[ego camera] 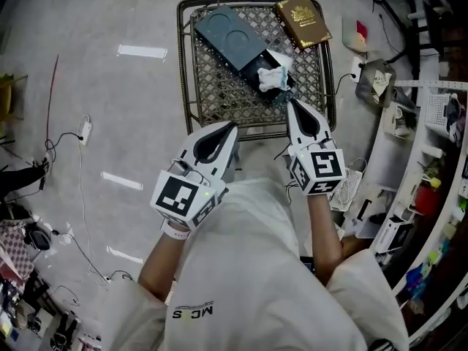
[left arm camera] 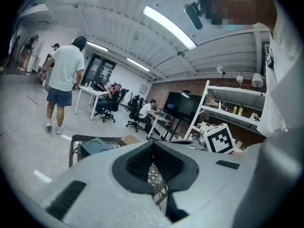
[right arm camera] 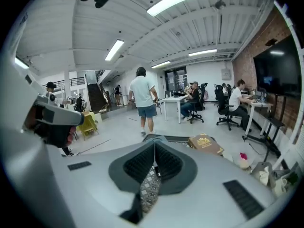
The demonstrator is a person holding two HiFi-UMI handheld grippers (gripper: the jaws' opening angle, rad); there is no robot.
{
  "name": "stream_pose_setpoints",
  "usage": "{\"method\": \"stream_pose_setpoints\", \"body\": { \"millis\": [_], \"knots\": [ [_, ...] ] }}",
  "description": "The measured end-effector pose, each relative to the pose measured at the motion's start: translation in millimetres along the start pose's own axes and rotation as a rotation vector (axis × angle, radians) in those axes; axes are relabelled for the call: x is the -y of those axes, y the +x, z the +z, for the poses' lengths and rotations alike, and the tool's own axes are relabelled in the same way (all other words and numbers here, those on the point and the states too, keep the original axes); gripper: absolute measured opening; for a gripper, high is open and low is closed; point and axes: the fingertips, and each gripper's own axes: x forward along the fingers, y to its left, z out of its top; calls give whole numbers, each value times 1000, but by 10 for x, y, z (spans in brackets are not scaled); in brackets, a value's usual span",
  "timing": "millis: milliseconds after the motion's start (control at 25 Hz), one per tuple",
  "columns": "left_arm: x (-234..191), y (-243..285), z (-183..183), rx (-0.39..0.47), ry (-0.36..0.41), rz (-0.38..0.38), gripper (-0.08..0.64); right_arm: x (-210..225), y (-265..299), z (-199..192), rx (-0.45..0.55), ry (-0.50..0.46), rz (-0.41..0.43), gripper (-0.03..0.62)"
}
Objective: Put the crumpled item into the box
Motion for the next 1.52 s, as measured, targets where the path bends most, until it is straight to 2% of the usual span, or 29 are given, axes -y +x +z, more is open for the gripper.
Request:
{"method": "stream_pose_setpoints", "body": {
  "millis": [360,800,1520],
  "knots": [
    [20,-246,234,57,10,18,21,-173,-335,273,61,-43,2,21],
    [17,-422,291,85,27,27,21,-319,-589,251,98,-36,0,21],
    [55,-499,288,99,23,25,21,-421,-660,356,114,-60,17,21]
  ]
}}
